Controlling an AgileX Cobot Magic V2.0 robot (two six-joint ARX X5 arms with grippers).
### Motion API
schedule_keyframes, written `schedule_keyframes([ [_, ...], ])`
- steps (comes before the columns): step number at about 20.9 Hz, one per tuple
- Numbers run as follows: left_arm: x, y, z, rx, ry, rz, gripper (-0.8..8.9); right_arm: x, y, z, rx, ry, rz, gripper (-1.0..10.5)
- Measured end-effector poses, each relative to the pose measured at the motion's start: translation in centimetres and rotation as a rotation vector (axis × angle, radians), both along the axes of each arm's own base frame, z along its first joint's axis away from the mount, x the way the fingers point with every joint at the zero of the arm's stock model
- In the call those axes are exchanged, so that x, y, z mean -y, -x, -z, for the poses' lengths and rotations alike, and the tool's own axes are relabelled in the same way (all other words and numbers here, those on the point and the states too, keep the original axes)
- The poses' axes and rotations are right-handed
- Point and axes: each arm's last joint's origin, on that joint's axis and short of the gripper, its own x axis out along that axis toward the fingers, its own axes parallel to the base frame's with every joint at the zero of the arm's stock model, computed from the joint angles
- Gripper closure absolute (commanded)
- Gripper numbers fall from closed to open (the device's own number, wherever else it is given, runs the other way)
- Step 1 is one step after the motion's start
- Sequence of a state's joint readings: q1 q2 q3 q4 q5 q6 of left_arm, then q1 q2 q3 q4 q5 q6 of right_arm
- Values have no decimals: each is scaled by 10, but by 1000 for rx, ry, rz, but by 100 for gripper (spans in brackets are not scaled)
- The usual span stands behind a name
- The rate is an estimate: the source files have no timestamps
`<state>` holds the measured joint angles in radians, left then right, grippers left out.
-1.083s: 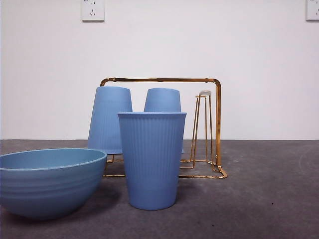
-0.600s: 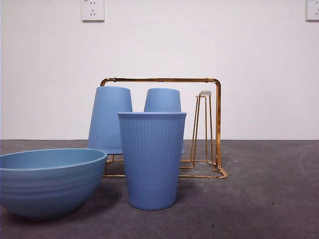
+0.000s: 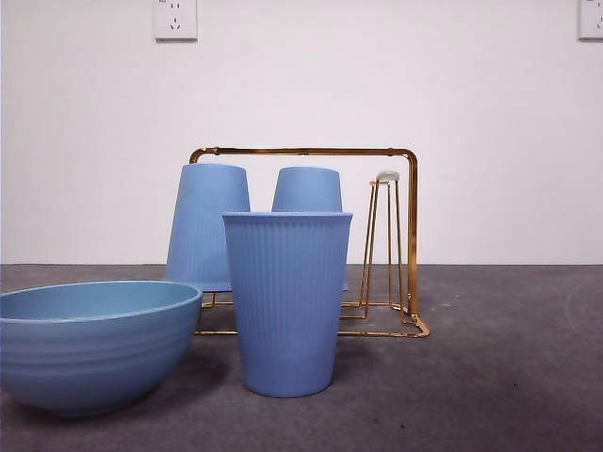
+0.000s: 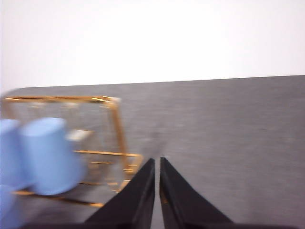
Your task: Right arm lift cup from the cupboard, then place it on the right of the bowl
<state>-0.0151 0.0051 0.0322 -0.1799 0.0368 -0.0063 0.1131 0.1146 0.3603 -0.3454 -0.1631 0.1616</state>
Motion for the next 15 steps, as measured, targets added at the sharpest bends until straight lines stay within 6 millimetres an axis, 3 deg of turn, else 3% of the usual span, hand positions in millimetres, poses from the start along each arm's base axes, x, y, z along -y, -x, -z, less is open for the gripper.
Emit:
schedule_keyframes([
  [5, 0, 0, 0, 0, 0, 0, 806, 8, -12, 48, -49, 60, 160, 931],
  [15, 0, 0, 0, 0, 0, 0, 806, 13, -18, 87, -90, 115, 240, 931],
])
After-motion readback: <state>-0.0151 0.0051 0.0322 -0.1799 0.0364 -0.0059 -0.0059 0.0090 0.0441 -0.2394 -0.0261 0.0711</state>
